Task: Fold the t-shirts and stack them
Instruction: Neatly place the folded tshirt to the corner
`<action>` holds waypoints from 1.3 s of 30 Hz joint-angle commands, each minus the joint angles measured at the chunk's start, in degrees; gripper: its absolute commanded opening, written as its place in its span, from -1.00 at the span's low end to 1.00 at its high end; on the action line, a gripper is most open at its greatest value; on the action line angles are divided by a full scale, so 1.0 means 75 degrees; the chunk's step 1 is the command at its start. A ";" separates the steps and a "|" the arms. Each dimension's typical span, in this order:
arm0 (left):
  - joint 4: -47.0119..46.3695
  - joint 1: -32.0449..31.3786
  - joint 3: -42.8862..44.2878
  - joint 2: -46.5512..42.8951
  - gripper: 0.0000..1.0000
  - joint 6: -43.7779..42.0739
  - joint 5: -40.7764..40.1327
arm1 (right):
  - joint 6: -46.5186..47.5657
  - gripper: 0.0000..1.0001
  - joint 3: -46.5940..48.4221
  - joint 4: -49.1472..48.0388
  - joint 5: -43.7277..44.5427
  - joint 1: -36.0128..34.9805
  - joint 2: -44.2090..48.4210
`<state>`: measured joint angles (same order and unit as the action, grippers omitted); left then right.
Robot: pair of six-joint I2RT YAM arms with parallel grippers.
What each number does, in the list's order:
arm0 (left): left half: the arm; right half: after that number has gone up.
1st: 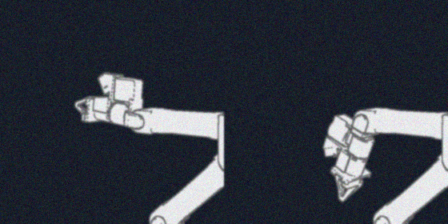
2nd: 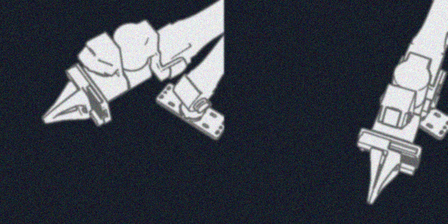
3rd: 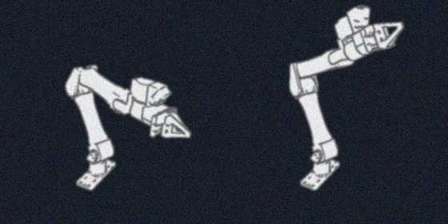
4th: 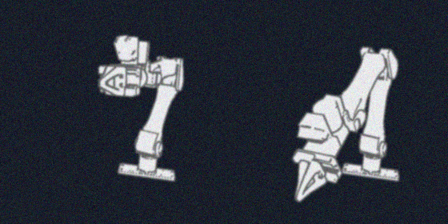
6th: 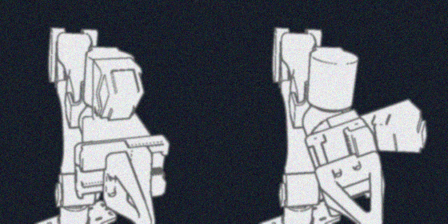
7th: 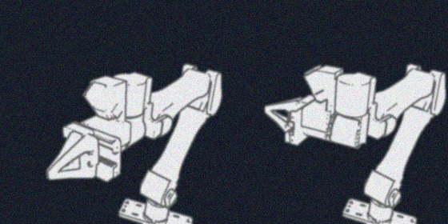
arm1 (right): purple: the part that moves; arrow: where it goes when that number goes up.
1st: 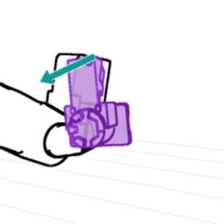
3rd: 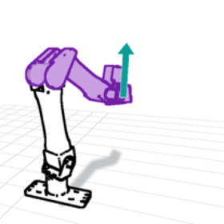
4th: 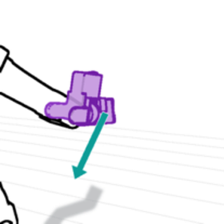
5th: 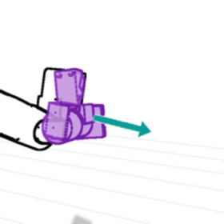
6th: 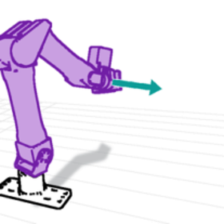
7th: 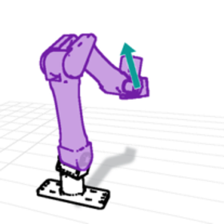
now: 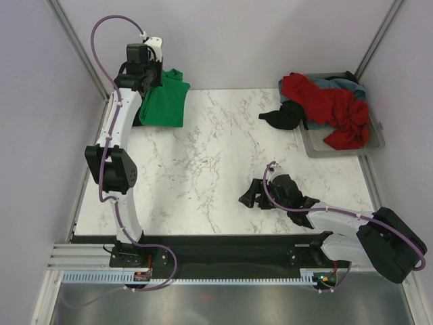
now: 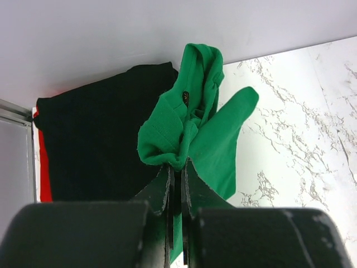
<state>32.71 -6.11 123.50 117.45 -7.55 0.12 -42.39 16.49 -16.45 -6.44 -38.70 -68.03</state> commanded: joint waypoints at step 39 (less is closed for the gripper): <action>-0.0236 0.0451 0.0291 -0.0661 -0.96 -0.0821 0.1178 | 0.0109 0.81 -0.0090 0.1080 0.0366 -0.0231 -0.0843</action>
<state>33.76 -4.32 122.39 111.09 -10.50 5.89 -42.30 17.63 -18.35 -4.69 -40.03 -71.05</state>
